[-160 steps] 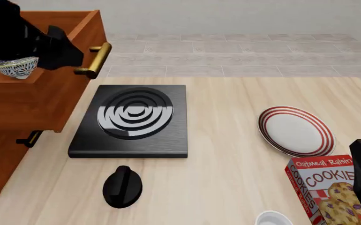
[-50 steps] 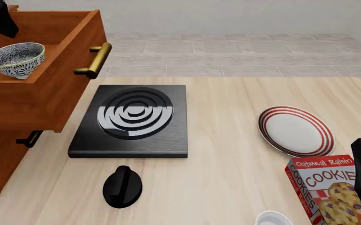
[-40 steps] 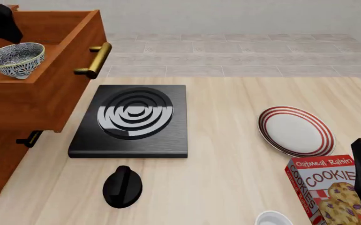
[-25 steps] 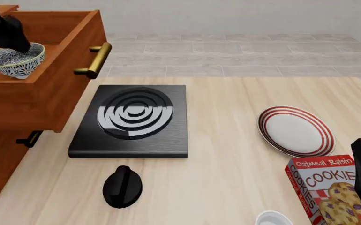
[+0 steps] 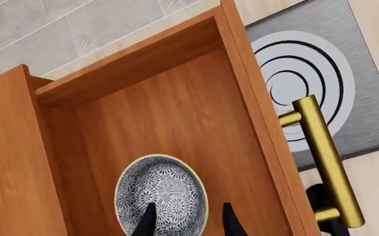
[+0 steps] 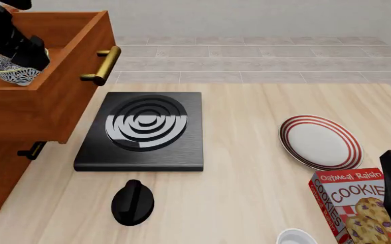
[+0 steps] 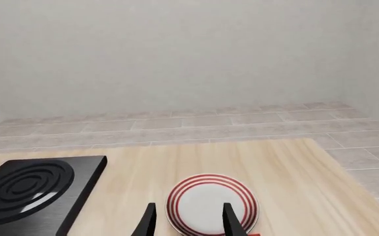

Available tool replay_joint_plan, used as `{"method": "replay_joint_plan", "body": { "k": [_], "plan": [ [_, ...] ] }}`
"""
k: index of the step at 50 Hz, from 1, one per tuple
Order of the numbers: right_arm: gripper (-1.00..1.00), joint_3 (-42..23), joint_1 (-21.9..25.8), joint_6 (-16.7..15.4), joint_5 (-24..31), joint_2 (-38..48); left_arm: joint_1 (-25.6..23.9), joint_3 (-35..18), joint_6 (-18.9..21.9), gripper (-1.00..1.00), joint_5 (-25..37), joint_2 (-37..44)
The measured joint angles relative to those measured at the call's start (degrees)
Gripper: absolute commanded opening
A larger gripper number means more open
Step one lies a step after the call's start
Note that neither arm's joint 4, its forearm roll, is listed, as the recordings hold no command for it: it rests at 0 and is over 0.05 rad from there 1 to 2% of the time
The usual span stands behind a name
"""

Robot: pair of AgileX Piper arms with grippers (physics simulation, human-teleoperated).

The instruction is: Pick the akita bowl in the top layer of the wooden cabinet and place it on the plate.

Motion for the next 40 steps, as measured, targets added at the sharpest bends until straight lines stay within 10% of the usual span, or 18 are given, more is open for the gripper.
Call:
{"method": "replay_joint_plan", "body": {
  "k": [39, 40],
  "plan": [
    [1.0, 0.0, -0.1, 0.1, 0.1, 0.0, -1.6, 5.3, -2.5, 1.0, -4.1, 1.5],
    [1.0, 0.0, -0.1, 0.0, 0.1, 0.0, -1.7, 5.3, -2.6, -1.0, -4.1, 1.5]
  ]
}}
